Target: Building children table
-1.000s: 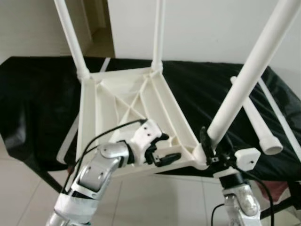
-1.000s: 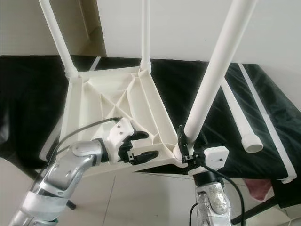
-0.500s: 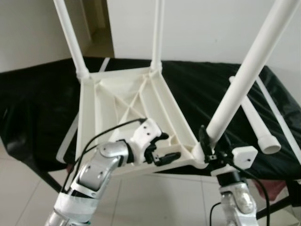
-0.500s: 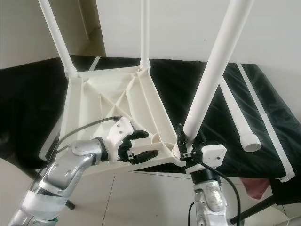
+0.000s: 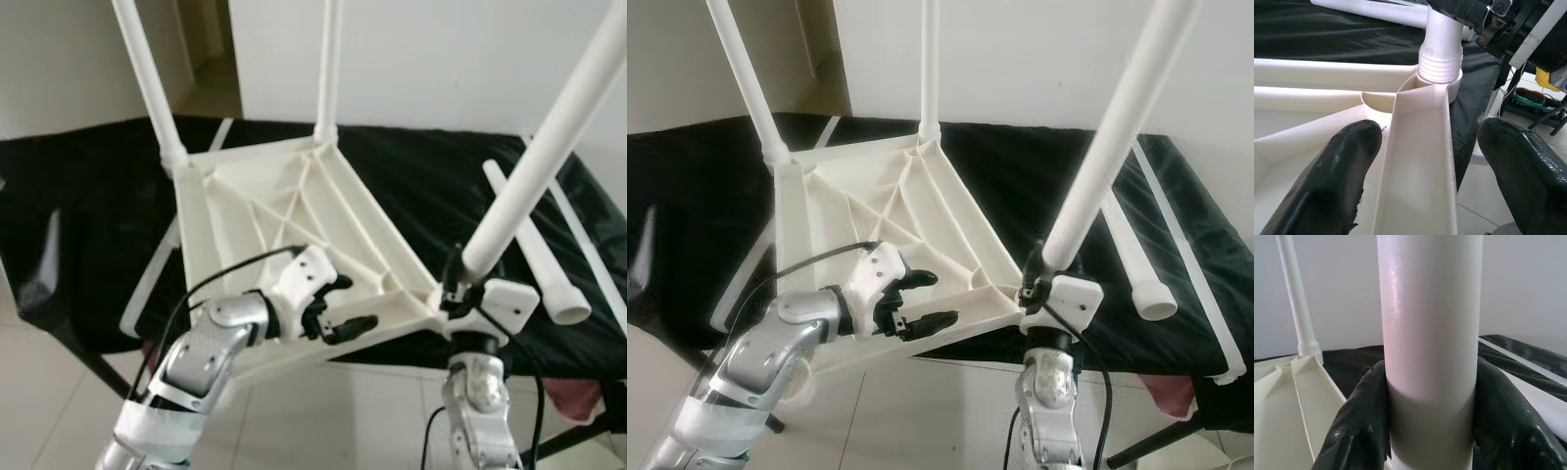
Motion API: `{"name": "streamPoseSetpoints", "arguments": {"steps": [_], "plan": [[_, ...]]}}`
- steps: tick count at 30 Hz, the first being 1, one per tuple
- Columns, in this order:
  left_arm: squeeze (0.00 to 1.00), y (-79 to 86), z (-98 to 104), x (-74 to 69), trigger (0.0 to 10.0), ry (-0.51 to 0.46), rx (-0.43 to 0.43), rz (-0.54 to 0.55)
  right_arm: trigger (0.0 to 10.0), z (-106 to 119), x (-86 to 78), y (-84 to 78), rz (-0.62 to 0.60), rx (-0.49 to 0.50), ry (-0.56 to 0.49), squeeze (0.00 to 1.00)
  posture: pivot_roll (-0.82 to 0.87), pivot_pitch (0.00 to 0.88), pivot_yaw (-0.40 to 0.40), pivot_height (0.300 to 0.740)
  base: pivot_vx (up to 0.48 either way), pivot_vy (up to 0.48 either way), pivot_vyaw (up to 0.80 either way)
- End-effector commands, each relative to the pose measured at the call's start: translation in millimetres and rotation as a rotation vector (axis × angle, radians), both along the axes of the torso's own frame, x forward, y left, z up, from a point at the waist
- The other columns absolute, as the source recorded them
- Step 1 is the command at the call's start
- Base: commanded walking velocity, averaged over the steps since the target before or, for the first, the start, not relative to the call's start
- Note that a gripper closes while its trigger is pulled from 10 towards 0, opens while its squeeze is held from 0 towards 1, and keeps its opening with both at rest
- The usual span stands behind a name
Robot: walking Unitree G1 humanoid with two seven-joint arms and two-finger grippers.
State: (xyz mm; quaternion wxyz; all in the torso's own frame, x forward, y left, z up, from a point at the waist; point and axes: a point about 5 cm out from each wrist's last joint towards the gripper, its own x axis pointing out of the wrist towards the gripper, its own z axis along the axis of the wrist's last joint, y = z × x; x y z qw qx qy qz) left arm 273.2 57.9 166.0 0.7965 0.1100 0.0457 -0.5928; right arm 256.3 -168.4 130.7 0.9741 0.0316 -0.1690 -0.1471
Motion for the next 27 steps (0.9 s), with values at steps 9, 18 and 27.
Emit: {"name": "streamPoseSetpoints", "arguments": {"steps": [9,18,27], "plan": [[0.0,-2.0,2.5,0.9,10.0,-0.024,0.001,0.055,10.0,-21.5,0.0,-6.9,0.051,0.043,0.105,1.0,0.02,0.014,0.011,0.74,0.0,0.0,0.0],[0.0,-4.5,1.1,1.6,10.0,-0.019,0.004,0.042,10.0,-12.0,9.2,-22.1,0.302,-0.059,0.119,0.0,0.01,0.019,0.015,0.74,0.0,0.0,0.0],[0.0,-11.6,-2.2,-0.8,10.0,-0.026,0.026,0.017,10.0,1.7,22.7,-39.0,0.525,-0.192,0.145,0.0,0.0,0.024,0.021,0.74,0.0,0.0,0.0]]}}
